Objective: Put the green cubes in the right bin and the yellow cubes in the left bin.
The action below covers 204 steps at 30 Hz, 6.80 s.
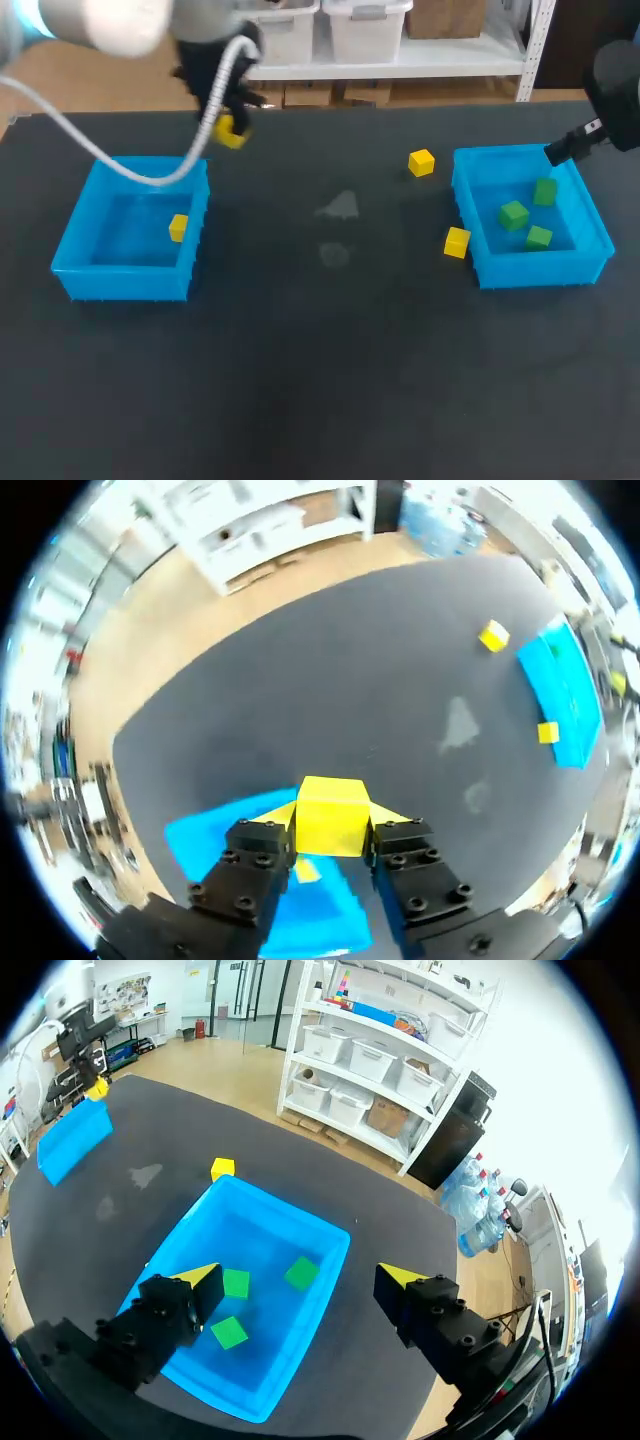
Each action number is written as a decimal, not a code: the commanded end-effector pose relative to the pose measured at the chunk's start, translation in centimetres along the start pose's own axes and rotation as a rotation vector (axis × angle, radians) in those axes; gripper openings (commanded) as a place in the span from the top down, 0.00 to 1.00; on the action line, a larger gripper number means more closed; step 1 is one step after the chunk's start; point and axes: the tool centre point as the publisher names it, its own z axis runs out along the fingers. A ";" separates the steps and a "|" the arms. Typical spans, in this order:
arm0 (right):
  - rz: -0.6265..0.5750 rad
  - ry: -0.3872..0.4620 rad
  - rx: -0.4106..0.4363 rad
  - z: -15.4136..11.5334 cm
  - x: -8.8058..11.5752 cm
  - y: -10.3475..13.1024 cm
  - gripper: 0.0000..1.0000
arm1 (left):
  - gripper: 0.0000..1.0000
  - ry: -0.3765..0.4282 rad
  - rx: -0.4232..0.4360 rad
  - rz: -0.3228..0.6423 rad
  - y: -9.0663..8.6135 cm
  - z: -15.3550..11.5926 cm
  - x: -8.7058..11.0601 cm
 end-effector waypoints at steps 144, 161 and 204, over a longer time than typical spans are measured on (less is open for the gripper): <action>0.002 -0.009 0.008 0.0 0.2 0.1 0.00 | 1.00 -0.378 0.082 0.480 -24.9 12.5 -19.4; 0.002 -0.009 0.008 0.0 0.2 0.1 0.00 | 1.00 -0.393 0.075 0.425 -22.0 8.9 -16.8; 0.002 -0.009 0.008 0.0 0.2 0.1 0.00 | 1.00 -0.275 -0.091 -0.396 5.3 3.5 17.7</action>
